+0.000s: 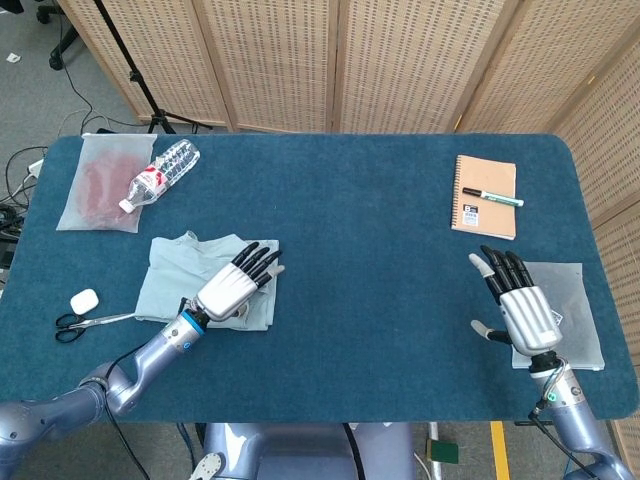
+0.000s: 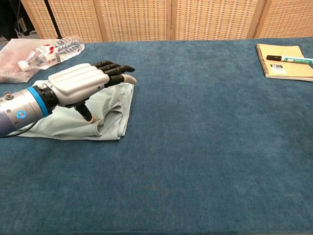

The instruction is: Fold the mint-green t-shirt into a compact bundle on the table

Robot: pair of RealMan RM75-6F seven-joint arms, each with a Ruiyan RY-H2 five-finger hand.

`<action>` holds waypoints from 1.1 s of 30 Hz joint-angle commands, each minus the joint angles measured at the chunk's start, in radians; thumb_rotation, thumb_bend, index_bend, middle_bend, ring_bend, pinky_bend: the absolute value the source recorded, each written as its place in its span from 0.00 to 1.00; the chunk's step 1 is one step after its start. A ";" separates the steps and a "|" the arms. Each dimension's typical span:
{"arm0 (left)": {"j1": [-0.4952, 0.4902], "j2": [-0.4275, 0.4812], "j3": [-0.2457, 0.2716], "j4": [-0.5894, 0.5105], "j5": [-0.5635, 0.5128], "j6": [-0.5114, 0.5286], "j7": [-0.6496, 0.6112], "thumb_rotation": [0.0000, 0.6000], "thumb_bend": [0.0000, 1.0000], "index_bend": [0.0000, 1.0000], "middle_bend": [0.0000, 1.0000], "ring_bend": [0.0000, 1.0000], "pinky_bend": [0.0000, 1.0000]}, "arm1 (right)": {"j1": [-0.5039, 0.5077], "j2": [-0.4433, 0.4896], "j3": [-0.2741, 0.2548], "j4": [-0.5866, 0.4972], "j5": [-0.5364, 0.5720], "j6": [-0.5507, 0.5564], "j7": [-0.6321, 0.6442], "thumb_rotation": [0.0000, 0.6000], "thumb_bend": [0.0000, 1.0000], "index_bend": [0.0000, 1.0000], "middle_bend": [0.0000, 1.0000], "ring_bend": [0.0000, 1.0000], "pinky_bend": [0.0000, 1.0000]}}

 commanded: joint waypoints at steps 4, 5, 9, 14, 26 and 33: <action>0.000 -0.008 0.001 0.004 0.004 -0.004 0.036 1.00 0.05 0.04 0.00 0.00 0.00 | 0.000 0.000 -0.001 -0.001 -0.002 0.001 -0.001 1.00 0.00 0.00 0.00 0.00 0.02; -0.001 -0.010 -0.002 0.007 0.000 -0.008 0.040 1.00 0.05 0.04 0.00 0.00 0.00 | 0.000 0.000 -0.002 -0.001 -0.002 0.001 -0.002 1.00 0.00 0.00 0.00 0.00 0.02; -0.007 -0.023 -0.019 0.024 -0.019 -0.026 0.046 1.00 0.05 0.04 0.00 0.00 0.00 | 0.000 0.000 -0.002 -0.003 -0.002 0.000 -0.004 1.00 0.00 0.00 0.00 0.00 0.02; -0.014 -0.036 -0.028 0.041 -0.031 -0.046 0.043 1.00 0.05 0.04 0.00 0.00 0.00 | -0.001 0.000 -0.002 -0.002 -0.003 0.000 -0.003 1.00 0.00 0.00 0.00 0.00 0.02; 0.005 0.058 -0.051 -0.094 -0.042 0.016 -0.047 1.00 0.00 0.00 0.00 0.00 0.00 | -0.001 -0.002 -0.006 -0.001 -0.009 0.002 -0.010 1.00 0.00 0.00 0.00 0.00 0.02; 0.011 0.109 -0.052 -0.169 -0.063 -0.017 -0.038 1.00 0.00 0.00 0.00 0.00 0.00 | -0.002 -0.002 -0.006 -0.001 -0.011 0.005 -0.011 1.00 0.00 0.00 0.00 0.00 0.02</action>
